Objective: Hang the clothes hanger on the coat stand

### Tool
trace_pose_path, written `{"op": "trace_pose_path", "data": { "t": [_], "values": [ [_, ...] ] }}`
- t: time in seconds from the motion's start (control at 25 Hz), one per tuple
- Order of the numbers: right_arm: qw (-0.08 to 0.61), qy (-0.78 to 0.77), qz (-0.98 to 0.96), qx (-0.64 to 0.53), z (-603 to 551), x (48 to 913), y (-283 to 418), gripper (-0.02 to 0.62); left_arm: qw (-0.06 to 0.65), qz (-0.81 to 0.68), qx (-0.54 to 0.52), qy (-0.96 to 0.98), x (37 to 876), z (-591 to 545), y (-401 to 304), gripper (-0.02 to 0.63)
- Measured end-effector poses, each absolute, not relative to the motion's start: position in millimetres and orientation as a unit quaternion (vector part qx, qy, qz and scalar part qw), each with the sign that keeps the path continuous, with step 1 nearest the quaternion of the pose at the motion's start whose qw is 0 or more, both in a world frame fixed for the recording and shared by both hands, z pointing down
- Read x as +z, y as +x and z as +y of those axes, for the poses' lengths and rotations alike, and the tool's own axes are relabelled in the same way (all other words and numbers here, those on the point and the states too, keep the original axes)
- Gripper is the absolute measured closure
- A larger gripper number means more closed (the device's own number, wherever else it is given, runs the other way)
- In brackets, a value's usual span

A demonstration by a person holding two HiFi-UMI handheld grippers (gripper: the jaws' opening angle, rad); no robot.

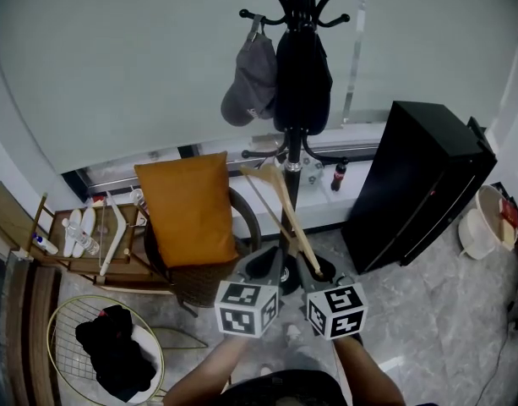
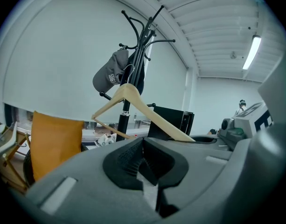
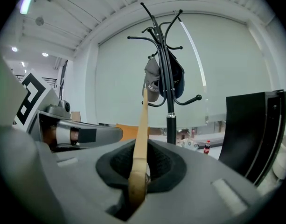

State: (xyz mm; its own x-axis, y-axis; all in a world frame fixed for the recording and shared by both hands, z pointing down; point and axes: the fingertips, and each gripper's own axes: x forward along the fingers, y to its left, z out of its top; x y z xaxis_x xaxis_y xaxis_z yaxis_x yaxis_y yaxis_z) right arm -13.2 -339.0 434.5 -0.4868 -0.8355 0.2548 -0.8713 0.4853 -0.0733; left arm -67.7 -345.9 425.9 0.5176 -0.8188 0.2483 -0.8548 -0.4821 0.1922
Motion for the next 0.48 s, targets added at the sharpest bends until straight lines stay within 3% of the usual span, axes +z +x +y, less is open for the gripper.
{"op": "trace_pose_path", "data": {
  "t": [0.48],
  "values": [
    [0.106, 0.492, -0.858, 0.103, -376, 449, -10, 0.560, 0.153, -0.500, 0.066, 0.850, 429, -376, -70, 0.601]
  ]
}}
